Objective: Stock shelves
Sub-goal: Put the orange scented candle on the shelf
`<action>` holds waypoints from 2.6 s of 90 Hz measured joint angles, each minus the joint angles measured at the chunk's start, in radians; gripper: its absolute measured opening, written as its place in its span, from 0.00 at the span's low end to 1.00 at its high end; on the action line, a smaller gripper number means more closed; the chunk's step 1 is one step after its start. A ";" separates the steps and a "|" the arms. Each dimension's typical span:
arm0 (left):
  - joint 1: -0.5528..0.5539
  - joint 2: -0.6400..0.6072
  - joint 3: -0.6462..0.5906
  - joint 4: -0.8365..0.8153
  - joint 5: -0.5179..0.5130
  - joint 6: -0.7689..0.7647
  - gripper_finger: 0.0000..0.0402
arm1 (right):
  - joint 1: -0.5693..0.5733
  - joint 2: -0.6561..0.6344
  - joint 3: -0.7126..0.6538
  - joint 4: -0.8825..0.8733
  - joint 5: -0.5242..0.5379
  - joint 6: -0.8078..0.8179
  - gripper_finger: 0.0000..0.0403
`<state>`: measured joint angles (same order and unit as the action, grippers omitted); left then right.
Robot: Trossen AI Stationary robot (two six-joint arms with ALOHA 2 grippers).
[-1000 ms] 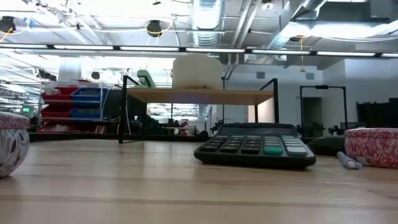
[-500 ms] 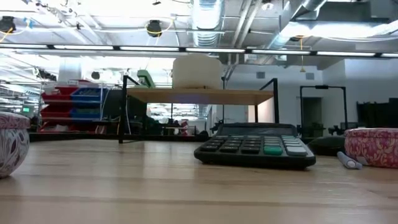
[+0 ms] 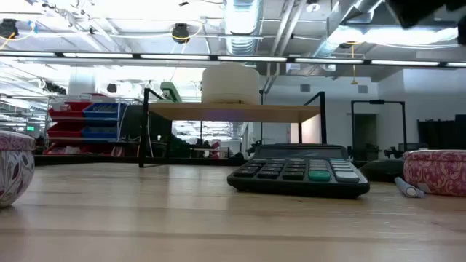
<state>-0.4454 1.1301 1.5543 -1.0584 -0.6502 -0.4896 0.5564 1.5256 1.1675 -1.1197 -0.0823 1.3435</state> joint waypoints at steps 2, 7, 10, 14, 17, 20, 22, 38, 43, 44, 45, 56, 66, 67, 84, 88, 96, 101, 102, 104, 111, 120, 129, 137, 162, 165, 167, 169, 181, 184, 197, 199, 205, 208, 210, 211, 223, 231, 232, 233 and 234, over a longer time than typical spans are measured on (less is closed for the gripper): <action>0.000 0.000 0.000 0.000 0.000 0.000 0.59 | 0.000 0.000 -0.015 0.009 0.000 0.001 0.98; 0.000 0.000 0.000 0.000 0.000 0.000 0.59 | -0.002 0.000 -0.046 0.029 0.000 0.008 0.99; 0.000 0.000 0.000 -0.001 0.000 0.001 0.59 | -0.002 0.000 -0.062 0.043 0.001 0.014 0.99; 0.000 0.000 0.000 -0.002 0.000 0.001 0.59 | -0.002 0.000 -0.086 0.074 0.001 0.019 0.99; 0.000 0.000 0.000 -0.002 0.000 0.001 0.59 | 0.000 0.000 -0.106 0.101 0.000 0.019 0.99; 0.000 0.000 0.000 -0.002 0.000 0.001 0.59 | 0.002 0.000 -0.122 0.125 0.000 0.019 0.99; 0.000 0.000 0.000 -0.002 0.000 0.001 0.59 | 0.004 0.001 -0.132 0.141 0.001 0.020 0.99; 0.000 0.000 0.000 -0.005 0.000 0.001 0.59 | 0.015 0.048 -0.177 0.219 0.000 0.044 0.99; 0.000 0.000 0.000 -0.005 -0.002 0.001 0.59 | 0.019 0.080 -0.177 0.240 0.000 0.044 0.99; 0.000 0.000 0.000 -0.005 -0.002 0.001 0.59 | 0.021 0.087 -0.176 0.245 0.000 0.042 0.99; 0.000 0.000 0.000 -0.005 -0.002 0.001 0.59 | 0.022 0.095 -0.176 0.250 0.000 0.041 0.99; 0.000 0.000 0.000 -0.005 -0.007 0.001 0.59 | 0.029 0.172 -0.176 0.271 -0.027 0.040 0.98; 0.000 0.000 0.000 -0.005 -0.008 -0.005 0.59 | 0.034 0.219 -0.175 0.269 -0.035 0.042 0.98; 0.000 0.000 0.000 -0.005 -0.008 -0.005 0.59 | 0.034 0.221 -0.175 0.270 -0.037 0.041 0.98; 0.000 0.000 0.000 -0.005 -0.009 -0.006 0.59 | 0.031 0.228 -0.173 0.280 -0.045 0.021 0.95; 0.000 0.000 0.000 -0.005 -0.010 -0.006 0.59 | 0.031 0.227 -0.174 0.283 -0.045 0.021 0.93; 0.000 0.000 0.000 -0.005 -0.010 -0.007 0.59 | 0.031 0.227 -0.174 0.289 -0.048 0.021 0.86; 0.000 0.000 0.000 -0.005 -0.010 -0.008 0.59 | 0.035 0.227 -0.174 0.293 -0.050 0.021 0.79; 0.000 0.000 0.000 -0.005 -0.010 -0.008 0.59 | 0.036 0.227 -0.174 0.293 -0.051 0.021 0.78; 0.000 0.000 0.000 -0.005 -0.010 -0.008 0.59 | 0.038 0.227 -0.174 0.292 -0.053 0.021 0.75; 0.000 0.000 0.000 -0.005 -0.010 -0.008 0.59 | 0.039 0.227 -0.174 0.287 -0.076 0.020 0.69; 0.000 0.000 0.000 -0.005 -0.011 -0.008 0.59 | 0.039 0.210 -0.175 0.267 -0.138 0.013 0.69; 0.000 0.000 0.000 -0.005 -0.010 -0.008 0.59 | 0.032 0.160 -0.144 0.187 -0.169 0.005 0.69; 0.000 0.000 0.000 -0.005 -0.011 -0.008 0.59 | 0.009 0.095 -0.091 0.099 -0.168 -0.017 0.69; 0.000 0.000 0.000 0.010 -0.011 0.006 0.59 | -0.173 -0.041 0.172 -0.109 -0.079 -0.137 0.69; 0.000 0.000 0.000 0.010 -0.011 0.006 0.59 | -0.205 -0.041 0.213 -0.123 -0.056 -0.163 0.69; 0.000 0.000 0.000 0.010 -0.011 0.006 0.59 | -0.228 -0.039 0.242 -0.133 -0.044 -0.182 0.69; 0.000 0.000 0.000 0.010 -0.011 0.006 0.59 | -0.249 -0.035 0.271 -0.142 -0.033 -0.204 0.69; 0.000 0.000 0.000 0.010 -0.011 0.006 0.59 | -0.389 -0.005 0.442 -0.164 0.032 -0.346 0.69; 0.000 0.000 0.000 0.011 -0.011 0.006 0.59 | -0.420 0.003 0.480 -0.170 0.041 -0.380 0.69; 0.000 0.000 0.000 0.011 -0.012 0.006 0.59 | -0.564 0.062 0.632 -0.215 0.058 -0.543 0.69; 0.000 0.000 0.000 0.010 -0.012 0.006 0.59 | -0.586 0.073 0.652 -0.221 0.058 -0.568 0.69; 0.000 0.000 0.000 0.011 -0.012 0.006 0.59 | -0.648 0.106 0.706 -0.233 0.059 -0.644 0.69; 0.000 0.000 0.000 0.010 -0.012 0.006 0.59 | -0.676 0.125 0.729 -0.239 0.059 -0.681 0.69; 0.000 0.000 0.000 0.010 -0.012 0.006 0.59 | -0.695 0.139 0.741 -0.241 0.059 -0.707 0.69; 0.000 0.000 0.000 0.011 -0.012 0.006 0.59 | -0.704 0.145 0.747 -0.243 0.059 -0.718 0.69; 0.000 0.000 0.000 0.011 -0.012 0.006 0.59 | -0.808 0.214 0.798 -0.245 0.059 -0.837 0.69; 0.000 0.000 0.000 0.013 -0.012 0.006 0.59 | -0.867 0.255 0.816 -0.262 0.060 -0.902 0.69; 0.000 0.000 0.000 0.014 -0.012 0.006 0.59 | -0.875 0.260 0.817 -0.265 0.061 -0.909 0.69; 0.000 0.000 0.000 0.014 -0.012 0.006 0.59 | -0.881 0.265 0.818 -0.268 0.062 -0.916 0.69; 0.000 0.000 0.000 0.015 -0.012 0.006 0.59 | -0.888 0.270 0.818 -0.270 0.063 -0.923 0.69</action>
<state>-0.4453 1.1301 1.5543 -1.0435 -0.6621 -0.4835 -0.3318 1.7953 1.9858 -1.3900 -0.0195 0.4205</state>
